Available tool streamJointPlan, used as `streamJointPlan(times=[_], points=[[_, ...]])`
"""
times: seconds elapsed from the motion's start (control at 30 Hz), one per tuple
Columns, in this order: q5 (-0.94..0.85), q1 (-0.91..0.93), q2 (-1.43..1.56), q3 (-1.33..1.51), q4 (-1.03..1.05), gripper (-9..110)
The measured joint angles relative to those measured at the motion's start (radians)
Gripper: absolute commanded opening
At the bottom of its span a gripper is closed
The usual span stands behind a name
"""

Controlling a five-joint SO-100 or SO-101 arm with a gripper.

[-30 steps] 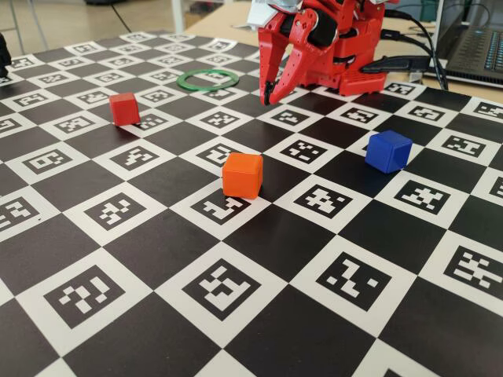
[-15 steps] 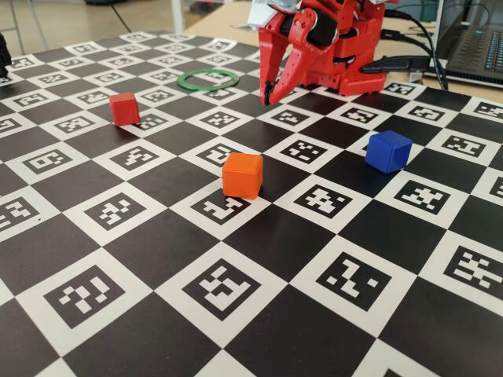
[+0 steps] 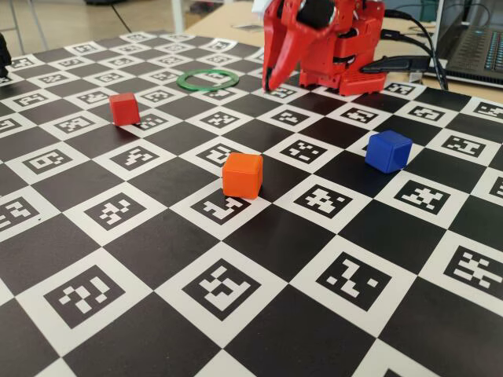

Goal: Grab the red cube then put it in the green circle then put the blue cube on top and finally the orange cube on top

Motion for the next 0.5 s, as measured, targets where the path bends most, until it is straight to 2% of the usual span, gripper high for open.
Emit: streamJointPlan(times=[0.27, 0.5], points=[[0.17, 0.08, -0.448, -0.448, 0.054, -6], [0.328, 0.144, -0.805, -0.844, 0.213, -6]])
